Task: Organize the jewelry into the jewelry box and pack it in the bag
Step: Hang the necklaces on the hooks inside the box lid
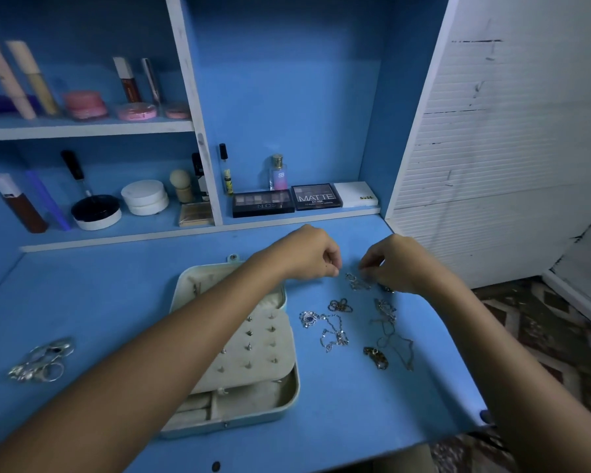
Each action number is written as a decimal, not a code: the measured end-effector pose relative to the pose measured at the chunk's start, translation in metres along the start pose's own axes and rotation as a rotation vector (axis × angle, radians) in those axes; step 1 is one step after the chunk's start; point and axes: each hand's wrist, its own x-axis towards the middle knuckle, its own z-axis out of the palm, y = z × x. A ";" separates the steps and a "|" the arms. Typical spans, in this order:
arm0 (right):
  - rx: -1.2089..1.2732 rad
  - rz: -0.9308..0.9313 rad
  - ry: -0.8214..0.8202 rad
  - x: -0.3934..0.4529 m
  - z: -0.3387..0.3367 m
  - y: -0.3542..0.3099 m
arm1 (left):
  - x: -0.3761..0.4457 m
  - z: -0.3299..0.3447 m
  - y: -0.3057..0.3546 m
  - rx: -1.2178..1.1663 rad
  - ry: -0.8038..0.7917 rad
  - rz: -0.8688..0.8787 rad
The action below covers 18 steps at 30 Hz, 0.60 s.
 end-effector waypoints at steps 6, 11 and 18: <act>-0.032 0.016 -0.056 -0.001 0.001 0.005 | 0.019 0.014 0.012 0.065 -0.042 0.025; -0.035 0.018 -0.052 -0.001 0.003 0.008 | 0.020 0.019 0.015 0.064 -0.062 0.030; -0.043 0.006 -0.050 -0.001 0.004 0.011 | 0.014 0.007 0.000 0.037 -0.082 -0.050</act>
